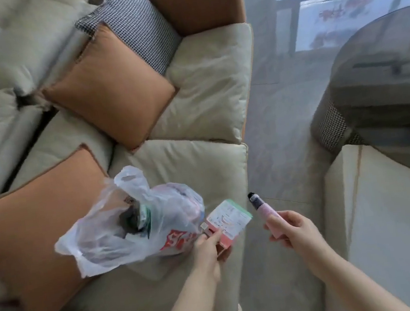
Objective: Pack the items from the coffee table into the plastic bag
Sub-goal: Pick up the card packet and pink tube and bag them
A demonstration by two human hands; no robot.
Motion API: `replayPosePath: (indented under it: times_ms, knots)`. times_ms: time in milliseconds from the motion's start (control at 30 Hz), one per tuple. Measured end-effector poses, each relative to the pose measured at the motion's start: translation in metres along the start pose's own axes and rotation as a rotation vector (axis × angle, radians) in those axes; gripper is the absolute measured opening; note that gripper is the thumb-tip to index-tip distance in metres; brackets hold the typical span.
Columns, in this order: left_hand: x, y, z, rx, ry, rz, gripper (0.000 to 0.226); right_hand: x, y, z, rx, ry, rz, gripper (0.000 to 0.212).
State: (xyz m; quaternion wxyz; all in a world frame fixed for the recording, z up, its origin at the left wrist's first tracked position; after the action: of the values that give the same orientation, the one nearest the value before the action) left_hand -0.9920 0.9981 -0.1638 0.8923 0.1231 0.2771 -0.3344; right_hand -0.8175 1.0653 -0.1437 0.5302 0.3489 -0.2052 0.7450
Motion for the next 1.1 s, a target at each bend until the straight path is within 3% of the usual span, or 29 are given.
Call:
replayPosePath:
  times_ms: [333, 533, 633, 733, 900, 1000, 1100]
  knots:
    - [-0.078, -0.152, 0.005, -0.015, 0.102, 0.391, 0.017, 0.038, 0.175, -0.005, 0.213, -0.071, 0.029, 0.016]
    - [-0.126, -0.219, -0.009, -0.137, 0.185, 0.349, 0.015, 0.048, 0.27, -0.014, 0.332, -0.087, 0.041, 0.02]
    - [-0.141, -0.233, -0.036, -0.224, 0.164, 0.218, 0.015, 0.038, 0.306, -0.029, 0.303, 0.022, 0.121, 0.021]
    - [-0.153, -0.225, -0.061, -0.195, 0.107, 0.187, 0.017, 0.026, 0.331, -0.053, 0.218, 0.144, 0.143, 0.023]
    - [-0.155, -0.21, -0.101, -0.21, 0.027, 0.13, 0.027, 0.004, 0.348, -0.093, 0.048, 0.127, 0.2, 0.035]
    - [-0.142, -0.212, -0.119, -0.218, 0.001, 0.082, 0.029, -0.001, 0.351, -0.103, 0.062, 0.168, 0.254, 0.016]
    - [-0.132, -0.213, -0.121, -0.197, -0.015, 0.045, 0.029, 0.0, 0.348, -0.099, 0.092, 0.152, 0.192, 0.04]
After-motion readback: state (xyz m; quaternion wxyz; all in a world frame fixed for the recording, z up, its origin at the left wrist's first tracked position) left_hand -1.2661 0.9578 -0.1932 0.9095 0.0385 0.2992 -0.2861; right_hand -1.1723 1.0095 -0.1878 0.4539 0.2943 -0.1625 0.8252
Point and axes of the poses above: each hand's wrist, its own z-axis away from the middle knuckle, its own y-axis out of the palm, x = y × z, the point moved 2 cm from there along -z, towards the middle knuckle, and after that the axes turned 2 degrees about x, right-handed, at the moved point
